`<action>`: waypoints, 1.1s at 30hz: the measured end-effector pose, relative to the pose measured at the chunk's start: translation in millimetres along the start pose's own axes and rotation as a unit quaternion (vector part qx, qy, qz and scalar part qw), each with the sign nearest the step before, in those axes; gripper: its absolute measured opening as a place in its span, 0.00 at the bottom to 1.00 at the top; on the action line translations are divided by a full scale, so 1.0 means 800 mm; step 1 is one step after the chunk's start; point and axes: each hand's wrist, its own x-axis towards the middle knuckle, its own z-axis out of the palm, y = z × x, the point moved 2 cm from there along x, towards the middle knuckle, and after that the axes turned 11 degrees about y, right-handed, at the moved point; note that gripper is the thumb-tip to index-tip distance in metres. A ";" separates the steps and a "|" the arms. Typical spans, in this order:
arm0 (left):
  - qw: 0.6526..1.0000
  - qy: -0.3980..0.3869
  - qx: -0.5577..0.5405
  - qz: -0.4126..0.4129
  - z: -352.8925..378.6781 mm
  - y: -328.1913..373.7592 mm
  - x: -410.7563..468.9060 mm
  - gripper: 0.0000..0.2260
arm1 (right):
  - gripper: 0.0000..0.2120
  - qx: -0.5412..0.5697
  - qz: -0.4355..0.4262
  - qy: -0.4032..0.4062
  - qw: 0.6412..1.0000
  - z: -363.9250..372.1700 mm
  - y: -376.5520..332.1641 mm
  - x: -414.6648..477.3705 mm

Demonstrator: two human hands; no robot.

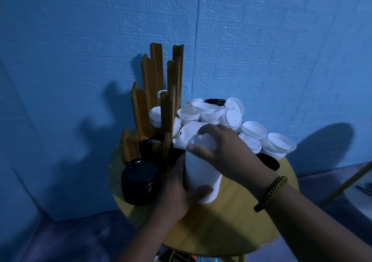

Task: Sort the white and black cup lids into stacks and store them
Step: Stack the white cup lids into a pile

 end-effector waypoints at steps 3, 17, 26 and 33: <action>1.000 -0.003 0.002 0.007 -0.002 0.005 -0.002 0.49 | 0.32 -0.070 -0.021 -0.018 0.997 0.011 -0.007 -0.002; 0.999 -0.005 -0.023 -0.029 -0.002 0.004 -0.004 0.45 | 0.32 0.006 -0.033 -0.081 0.996 -0.007 0.014 -0.012; 0.999 -0.012 -0.015 -0.040 -0.002 0.006 -0.005 0.40 | 0.41 0.084 -0.009 -0.104 0.991 -0.006 0.031 -0.008; 0.998 -0.017 -0.024 -0.050 -0.002 0.007 -0.004 0.41 | 0.18 0.262 0.158 0.026 0.952 0.010 0.097 0.028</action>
